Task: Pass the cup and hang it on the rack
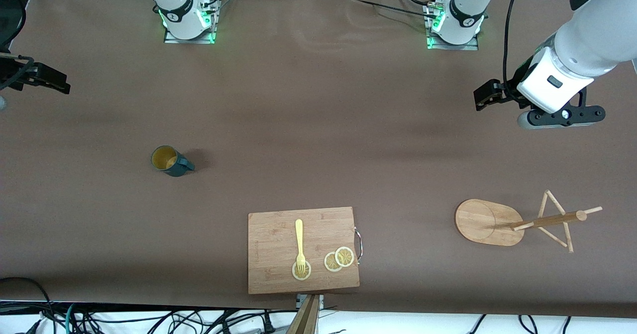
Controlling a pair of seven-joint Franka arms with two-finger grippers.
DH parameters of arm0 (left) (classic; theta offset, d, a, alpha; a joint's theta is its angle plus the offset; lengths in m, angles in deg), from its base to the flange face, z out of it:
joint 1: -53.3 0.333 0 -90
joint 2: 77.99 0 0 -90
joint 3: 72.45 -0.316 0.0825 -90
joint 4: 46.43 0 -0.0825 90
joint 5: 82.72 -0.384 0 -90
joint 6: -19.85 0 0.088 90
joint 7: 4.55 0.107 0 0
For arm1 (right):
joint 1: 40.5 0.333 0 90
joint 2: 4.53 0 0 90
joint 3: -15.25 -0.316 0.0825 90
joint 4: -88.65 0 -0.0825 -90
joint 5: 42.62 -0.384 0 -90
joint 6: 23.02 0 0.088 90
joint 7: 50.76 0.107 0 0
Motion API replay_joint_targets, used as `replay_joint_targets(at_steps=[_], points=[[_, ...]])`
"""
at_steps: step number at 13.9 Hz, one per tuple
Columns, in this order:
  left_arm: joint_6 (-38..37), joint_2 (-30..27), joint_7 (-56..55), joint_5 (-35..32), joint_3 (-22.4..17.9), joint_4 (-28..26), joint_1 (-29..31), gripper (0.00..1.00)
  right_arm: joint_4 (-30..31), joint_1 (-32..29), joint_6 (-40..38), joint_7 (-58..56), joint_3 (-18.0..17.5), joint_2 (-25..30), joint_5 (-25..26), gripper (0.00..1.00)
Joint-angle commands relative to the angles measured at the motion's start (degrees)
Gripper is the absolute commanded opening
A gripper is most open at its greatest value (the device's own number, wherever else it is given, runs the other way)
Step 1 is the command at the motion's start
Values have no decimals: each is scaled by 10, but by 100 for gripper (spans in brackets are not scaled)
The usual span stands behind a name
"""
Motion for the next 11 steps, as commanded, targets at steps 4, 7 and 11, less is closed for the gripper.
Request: replay_joint_targets(at_steps=[4, 7, 11], points=[[-3, 2, -3, 2, 1, 17, 1, 100, -6, -3, 0, -3, -1, -2, -4, 100], [-3, 2, -3, 0, 0, 16, -2, 100, -7, -3, 1, -6, -1, -2, -4, 100], [-3, 2, -3, 2, 1, 17, -3, 100, -14, -3, -1, -7, -1, -6, -4, 100]])
